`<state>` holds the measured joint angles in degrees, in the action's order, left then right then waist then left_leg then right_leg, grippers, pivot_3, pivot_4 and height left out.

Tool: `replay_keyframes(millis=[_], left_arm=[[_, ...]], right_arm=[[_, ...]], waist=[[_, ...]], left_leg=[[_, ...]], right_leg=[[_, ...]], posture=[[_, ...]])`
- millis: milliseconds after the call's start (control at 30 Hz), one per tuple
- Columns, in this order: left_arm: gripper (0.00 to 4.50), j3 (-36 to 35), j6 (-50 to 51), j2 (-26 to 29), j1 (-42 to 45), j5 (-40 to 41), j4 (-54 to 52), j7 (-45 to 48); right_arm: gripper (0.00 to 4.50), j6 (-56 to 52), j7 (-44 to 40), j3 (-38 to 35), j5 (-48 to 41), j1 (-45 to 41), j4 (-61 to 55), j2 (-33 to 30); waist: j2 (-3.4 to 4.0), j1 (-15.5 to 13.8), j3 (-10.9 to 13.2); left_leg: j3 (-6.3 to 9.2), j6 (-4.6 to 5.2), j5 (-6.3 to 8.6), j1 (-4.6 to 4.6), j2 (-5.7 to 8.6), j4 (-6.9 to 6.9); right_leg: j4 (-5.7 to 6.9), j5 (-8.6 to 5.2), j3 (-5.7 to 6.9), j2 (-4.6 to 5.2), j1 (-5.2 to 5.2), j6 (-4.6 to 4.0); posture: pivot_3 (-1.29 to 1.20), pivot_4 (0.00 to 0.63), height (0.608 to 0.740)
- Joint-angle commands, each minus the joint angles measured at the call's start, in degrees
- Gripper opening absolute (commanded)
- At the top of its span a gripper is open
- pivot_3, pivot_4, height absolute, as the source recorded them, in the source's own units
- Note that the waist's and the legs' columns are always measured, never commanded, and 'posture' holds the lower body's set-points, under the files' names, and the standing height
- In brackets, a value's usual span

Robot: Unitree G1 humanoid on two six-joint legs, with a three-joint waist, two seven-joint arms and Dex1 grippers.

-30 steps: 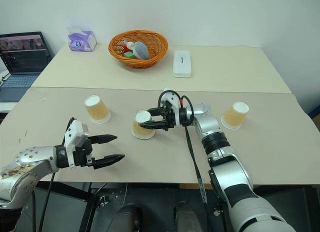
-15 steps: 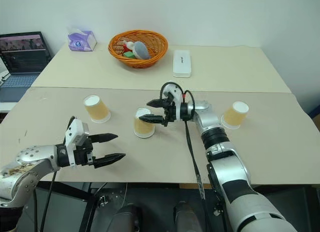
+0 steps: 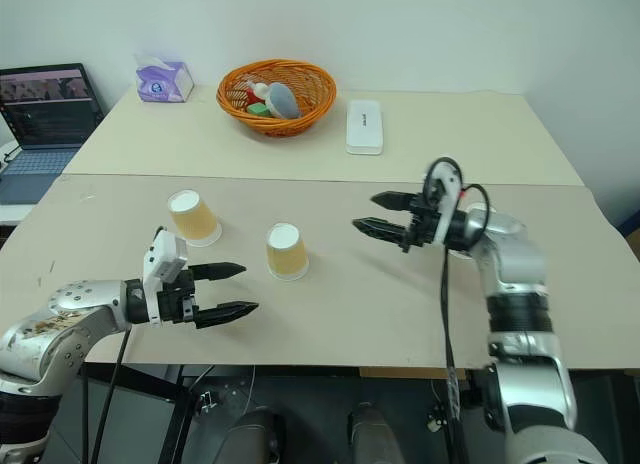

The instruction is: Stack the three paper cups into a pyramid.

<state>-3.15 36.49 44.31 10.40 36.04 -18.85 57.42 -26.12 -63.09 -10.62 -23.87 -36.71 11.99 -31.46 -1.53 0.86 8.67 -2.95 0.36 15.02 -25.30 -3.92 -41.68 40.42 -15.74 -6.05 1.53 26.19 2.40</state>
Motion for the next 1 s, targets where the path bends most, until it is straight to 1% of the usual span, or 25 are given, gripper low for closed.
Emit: replay_keyframes(millis=[33, 233, 400, 433, 633, 767, 1000], left_arm=[[4.5, 0.81, 0.27, 1.3, 1.64, 1.13, -2.02, 2.86], [4.5, 2.52, 2.01, 1.83, 5.1, 3.18, -3.4, 6.16], [4.5, 4.28, 1.56, 1.05, 7.31, 2.38, -1.96, 6.57], [4.5, 4.62, 1.37, 1.04, 7.47, 2.18, -1.85, 6.74], [4.5, 6.23, 0.47, 0.76, 8.84, 1.17, -0.47, 7.56], [4.5, 6.2, 0.43, 0.52, 9.18, 1.08, 0.09, 7.73], [4.5, 5.64, 0.71, 0.49, 8.09, 1.3, -1.04, 6.94]], right_arm=[[4.48, -2.56, 7.65, -9.26, -4.28, 2.17, -10.32, -3.49], [4.48, -7.45, 15.71, -18.25, -8.41, 10.6, -21.64, -7.03], [4.48, -5.33, 20.42, -22.89, -6.55, 18.33, -20.35, -7.69], [4.48, -3.99, 21.02, -22.79, -5.36, 19.55, -19.59, -7.74], [4.48, -1.61, 23.31, -20.46, -4.43, 22.23, -17.35, -6.09], [4.48, -0.61, 23.63, -19.47, -4.52, 22.42, -15.47, -5.62], [4.48, 2.88, 22.98, -17.48, -2.9, 22.05, -8.96, -6.15]], waist=[[0.0, 0.15, 0.0], [-0.01, -0.12, 0.0], [-0.01, -0.11, 0.0], [-0.01, -0.1, 0.0], [0.0, 0.32, 0.0], [0.0, 0.18, 0.0], [0.0, -0.14, 0.0]], left_leg=[[-0.02, 0.0, 0.0, 0.01, 0.0, 0.0], [0.03, 0.0, 0.0, 0.0, -0.01, 0.0], [0.04, 0.01, 0.0, 0.04, 0.03, -0.01], [0.04, 0.01, 0.0, 0.04, 0.03, -0.01], [0.03, 0.01, 0.0, 0.06, 0.01, -0.01], [0.04, 0.01, 0.0, 0.06, 0.01, -0.01], [0.03, 0.01, 0.0, 0.05, 0.02, -0.01]], right_leg=[[0.02, 0.0, -0.03, -0.01, 0.0, 0.0], [-0.04, -0.01, -0.01, -0.03, -0.03, 0.01], [-0.06, 0.0, -0.02, -0.02, -0.11, 0.02], [-0.06, -0.01, -0.02, -0.02, -0.11, 0.02], [-0.04, -0.01, -0.06, -0.08, -0.09, 0.02], [-0.04, 0.0, -0.06, -0.08, -0.1, 0.02], [-0.07, -0.01, -0.05, -0.06, -0.1, 0.03]], posture=[[0.0, 0.15, 0.675], [0.0, 0.15, 0.675], [0.0, 0.15, 0.675], [0.0, 0.15, 0.675], [0.0, 0.15, 0.675], [0.0, 0.15, 0.675], [0.0, 0.15, 0.675]])
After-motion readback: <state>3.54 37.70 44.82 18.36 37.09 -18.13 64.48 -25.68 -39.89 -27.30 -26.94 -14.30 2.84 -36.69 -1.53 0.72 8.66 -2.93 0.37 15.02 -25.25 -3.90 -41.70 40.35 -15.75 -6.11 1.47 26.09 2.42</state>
